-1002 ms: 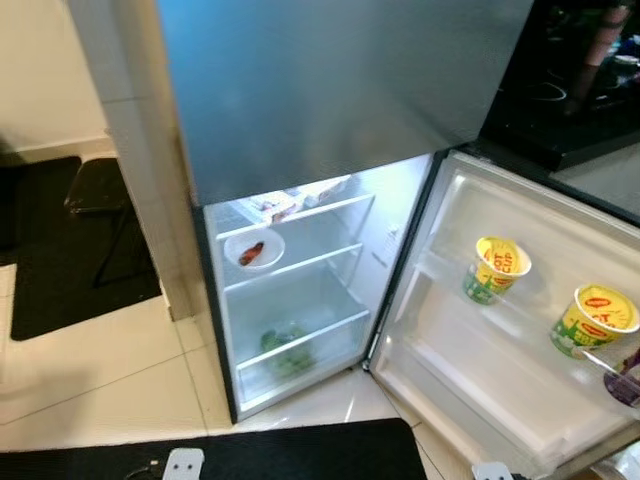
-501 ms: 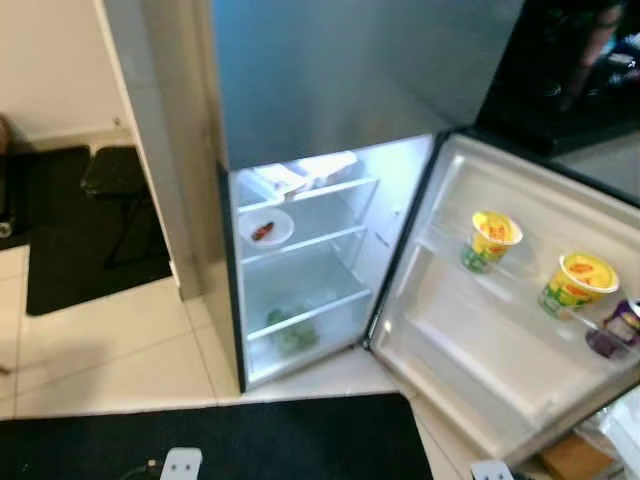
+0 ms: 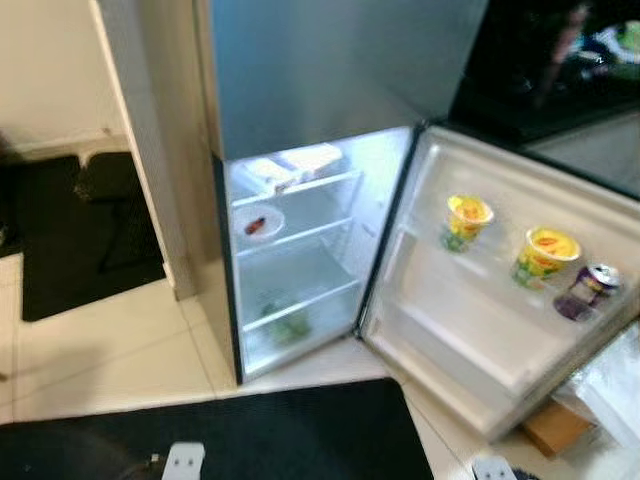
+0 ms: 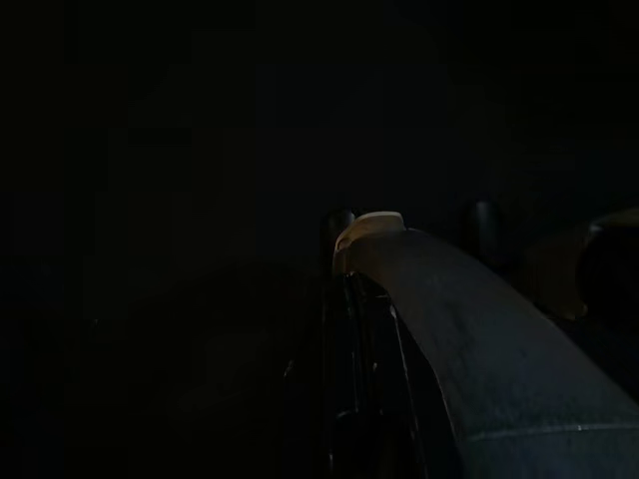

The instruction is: Restocking fridge

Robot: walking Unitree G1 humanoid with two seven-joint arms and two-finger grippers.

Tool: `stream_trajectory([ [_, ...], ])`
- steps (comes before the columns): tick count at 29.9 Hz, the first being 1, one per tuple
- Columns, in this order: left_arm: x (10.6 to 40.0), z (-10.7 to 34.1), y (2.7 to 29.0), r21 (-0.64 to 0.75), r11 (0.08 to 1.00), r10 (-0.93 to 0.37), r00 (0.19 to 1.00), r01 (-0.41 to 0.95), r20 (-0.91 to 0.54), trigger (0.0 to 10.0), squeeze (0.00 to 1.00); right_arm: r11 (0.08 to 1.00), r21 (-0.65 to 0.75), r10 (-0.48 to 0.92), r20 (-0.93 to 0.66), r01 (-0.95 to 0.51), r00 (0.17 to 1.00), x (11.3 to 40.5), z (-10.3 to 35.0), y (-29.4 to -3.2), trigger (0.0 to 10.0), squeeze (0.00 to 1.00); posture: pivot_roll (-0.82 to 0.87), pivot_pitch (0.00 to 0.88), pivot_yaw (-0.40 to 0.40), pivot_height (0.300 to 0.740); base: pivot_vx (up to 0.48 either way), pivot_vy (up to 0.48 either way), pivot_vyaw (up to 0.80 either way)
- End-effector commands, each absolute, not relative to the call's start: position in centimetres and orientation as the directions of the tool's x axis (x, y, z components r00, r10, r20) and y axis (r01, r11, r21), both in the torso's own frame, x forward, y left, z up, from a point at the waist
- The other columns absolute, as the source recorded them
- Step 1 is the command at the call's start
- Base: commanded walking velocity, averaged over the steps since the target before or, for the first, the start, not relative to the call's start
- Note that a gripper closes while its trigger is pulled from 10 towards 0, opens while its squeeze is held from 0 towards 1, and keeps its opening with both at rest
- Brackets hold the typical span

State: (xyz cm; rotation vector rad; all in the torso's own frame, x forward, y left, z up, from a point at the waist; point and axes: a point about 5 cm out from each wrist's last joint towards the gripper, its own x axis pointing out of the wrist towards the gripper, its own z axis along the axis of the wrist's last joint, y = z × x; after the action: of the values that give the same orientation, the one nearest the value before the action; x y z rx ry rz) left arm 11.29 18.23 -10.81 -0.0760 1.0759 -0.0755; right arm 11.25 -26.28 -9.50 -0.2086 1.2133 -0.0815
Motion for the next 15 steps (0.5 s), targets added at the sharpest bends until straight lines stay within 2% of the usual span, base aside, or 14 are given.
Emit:
stream_trajectory([
  [1,9.55,-11.39,17.75,-0.122,0.992,-0.125,0.402,0.032,-0.907,10.0,0.00,0.978,-0.204,-0.177,-0.917,-0.040,0.359,11.68,-9.34,-26.38,10.0,0.00,-0.05,0.000,-0.050,0.740,0.000,-0.472,0.00],
  [15,9.38,-11.43,17.67,-0.137,0.990,-0.136,0.396,0.026,-0.908,10.0,0.00,0.979,-0.199,-0.171,-0.917,-0.042,0.360,11.75,-9.39,-26.17,10.0,0.00,-0.05,0.000,-0.049,0.740,0.000,-0.476,0.00],
])
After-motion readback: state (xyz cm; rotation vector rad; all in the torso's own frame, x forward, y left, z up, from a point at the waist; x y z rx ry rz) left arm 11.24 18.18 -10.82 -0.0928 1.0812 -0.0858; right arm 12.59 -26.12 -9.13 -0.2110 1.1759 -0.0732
